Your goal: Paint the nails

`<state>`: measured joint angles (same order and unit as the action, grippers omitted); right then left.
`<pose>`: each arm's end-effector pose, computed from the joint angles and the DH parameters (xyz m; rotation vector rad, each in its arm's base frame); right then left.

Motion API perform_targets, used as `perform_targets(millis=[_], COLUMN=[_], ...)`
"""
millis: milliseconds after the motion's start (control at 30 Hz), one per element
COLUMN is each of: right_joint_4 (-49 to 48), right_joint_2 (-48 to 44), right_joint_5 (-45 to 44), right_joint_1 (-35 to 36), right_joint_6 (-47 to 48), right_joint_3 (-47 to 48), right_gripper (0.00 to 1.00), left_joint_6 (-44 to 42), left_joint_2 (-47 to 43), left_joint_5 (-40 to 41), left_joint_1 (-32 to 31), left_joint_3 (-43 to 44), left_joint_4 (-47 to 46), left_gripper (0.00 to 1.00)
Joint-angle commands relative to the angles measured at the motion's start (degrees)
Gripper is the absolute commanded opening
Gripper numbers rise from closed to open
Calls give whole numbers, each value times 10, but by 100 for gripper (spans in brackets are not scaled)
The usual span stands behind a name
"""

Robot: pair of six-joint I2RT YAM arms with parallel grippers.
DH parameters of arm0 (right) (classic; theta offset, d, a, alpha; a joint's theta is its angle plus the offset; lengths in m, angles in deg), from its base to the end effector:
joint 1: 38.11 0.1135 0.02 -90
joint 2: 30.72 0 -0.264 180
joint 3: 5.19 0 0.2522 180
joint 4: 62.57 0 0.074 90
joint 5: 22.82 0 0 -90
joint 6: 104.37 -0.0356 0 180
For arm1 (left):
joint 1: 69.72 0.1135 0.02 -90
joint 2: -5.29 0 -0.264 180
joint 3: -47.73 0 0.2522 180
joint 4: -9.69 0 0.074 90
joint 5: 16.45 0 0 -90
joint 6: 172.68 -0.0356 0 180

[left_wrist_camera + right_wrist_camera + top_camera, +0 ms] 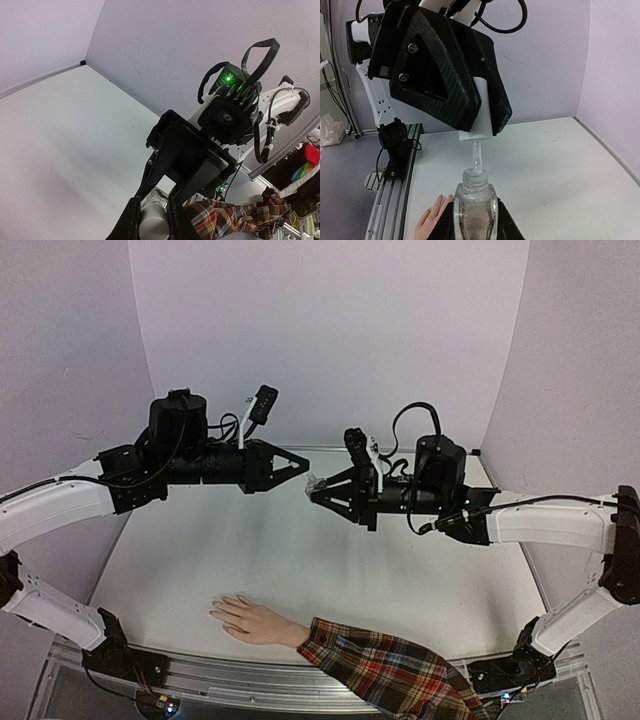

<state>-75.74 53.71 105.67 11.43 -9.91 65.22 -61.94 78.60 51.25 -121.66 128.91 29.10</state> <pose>0.2044 0.2738 0.3136 -1.2251 1.1838 1.1279 0.1736 -0.2436 0.3795 0.8108 1.7595 -1.2291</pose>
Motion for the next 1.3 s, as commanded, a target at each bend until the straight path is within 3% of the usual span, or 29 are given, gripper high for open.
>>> perform_targets(millis=[0,367,767,900,1033,1133,1267], right_joint_4=[-30,-38,-66,-97,-103,-109,-118], right_joint_2=[6,9,7,10,6,-1,-2], right_joint_5=[15,13,-11,-19,-28,-42,-56], right_joint_1=[1,2,1,1,1,1,1], right_joint_6=[-5,-10,-18,-34,-33,-31,-33], right_joint_3=[33,40,61,61,45,26,4], right_gripper=[0,0,0,0,0,0,0], left_joint_6=[-15,-25,-79,-73,-46,-23,2], left_joint_2=[14,37,94,94,79,58,24], left_joint_5=[-16,-32,-46,-46,-30,8,50], left_joint_1=[3,2,2,2,1,2,1], left_joint_3=[36,56,132,134,129,119,110], left_joint_4=[14,43,173,164,114,79,54], left_gripper=[0,0,0,0,14,35,55])
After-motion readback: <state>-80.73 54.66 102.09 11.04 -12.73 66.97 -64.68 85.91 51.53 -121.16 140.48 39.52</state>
